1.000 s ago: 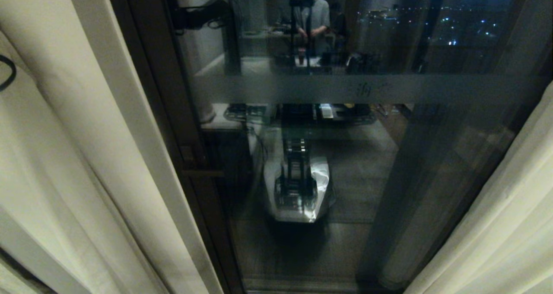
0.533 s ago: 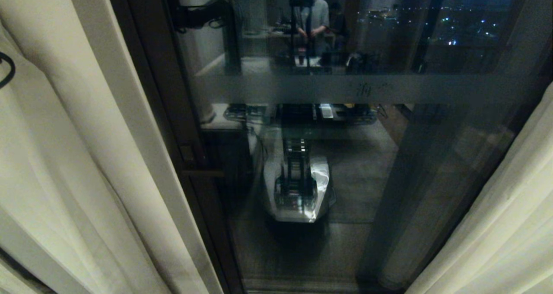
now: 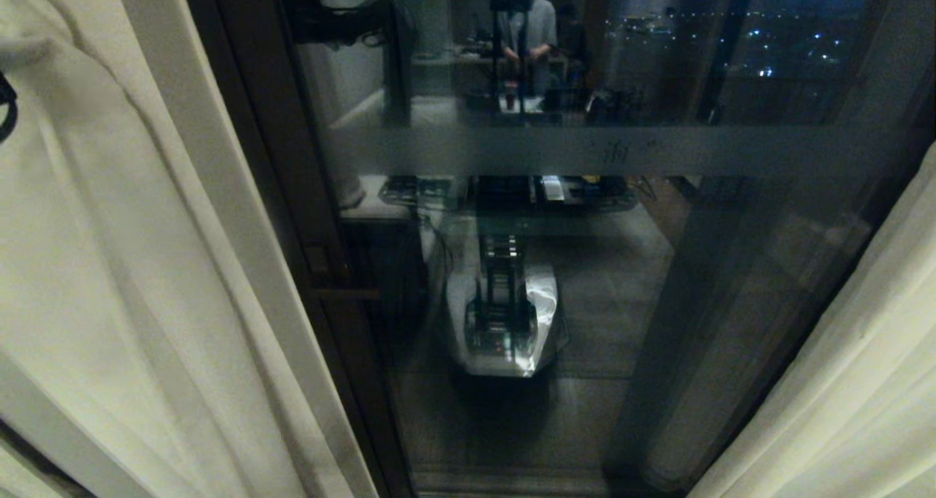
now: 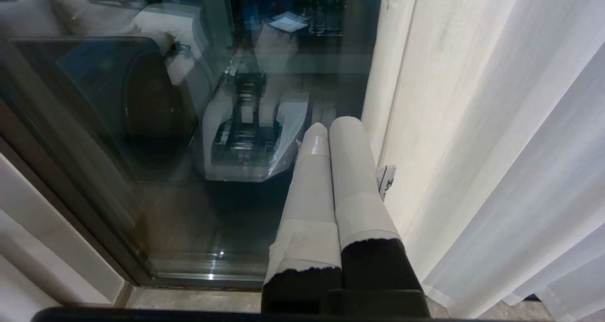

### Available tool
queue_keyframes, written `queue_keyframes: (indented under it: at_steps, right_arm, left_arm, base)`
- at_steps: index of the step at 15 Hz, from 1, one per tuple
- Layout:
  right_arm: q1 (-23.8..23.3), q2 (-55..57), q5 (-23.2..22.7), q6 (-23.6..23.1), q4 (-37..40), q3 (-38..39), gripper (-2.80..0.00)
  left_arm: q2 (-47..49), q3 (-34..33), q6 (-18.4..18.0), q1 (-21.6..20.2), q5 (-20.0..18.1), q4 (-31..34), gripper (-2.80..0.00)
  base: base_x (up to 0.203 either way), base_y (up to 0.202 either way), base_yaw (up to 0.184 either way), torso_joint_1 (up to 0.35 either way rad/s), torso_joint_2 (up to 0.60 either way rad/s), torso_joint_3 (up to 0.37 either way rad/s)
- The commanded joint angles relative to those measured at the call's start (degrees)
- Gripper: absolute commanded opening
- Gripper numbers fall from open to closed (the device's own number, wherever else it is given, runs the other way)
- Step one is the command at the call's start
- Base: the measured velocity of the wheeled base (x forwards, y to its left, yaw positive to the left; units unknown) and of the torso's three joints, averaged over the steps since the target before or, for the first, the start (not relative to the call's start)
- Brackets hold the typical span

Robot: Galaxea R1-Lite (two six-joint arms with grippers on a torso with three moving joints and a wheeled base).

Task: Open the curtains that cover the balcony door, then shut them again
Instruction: Close the inner curtains on both sides

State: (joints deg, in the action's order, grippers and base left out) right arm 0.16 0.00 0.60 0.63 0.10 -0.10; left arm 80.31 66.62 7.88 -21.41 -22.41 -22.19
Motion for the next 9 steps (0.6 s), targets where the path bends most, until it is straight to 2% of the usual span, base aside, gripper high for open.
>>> queue_keyframes:
  at_steps: [1, 7, 9]
  right_arm:
    - [0.0, 0.1, 0.0, 0.0, 0.0, 0.0, -2.80]
    - [0.0, 0.1, 0.0, 0.0, 0.0, 0.0, -2.80]
    - [0.0, 0.1, 0.0, 0.1, 0.0, 0.0, -2.80]
  left_arm:
    - [-2.3, -0.5, 0.6, 3.3, -0.2, -0.1, -2.80]
    - [-3.9, -1.7, 1.1, 14.8, 0.2, -0.1, -2.80]
    - [-5.0, -3.4, 1.1, 16.9, 0.2, -0.1, -2.80]
  base:
    - [0.000, 0.000, 0.000, 0.000, 0.00, 0.000]
    - [0.000, 0.000, 0.000, 0.000, 0.00, 0.000]
    - [0.000, 0.000, 0.000, 0.000, 0.00, 0.000]
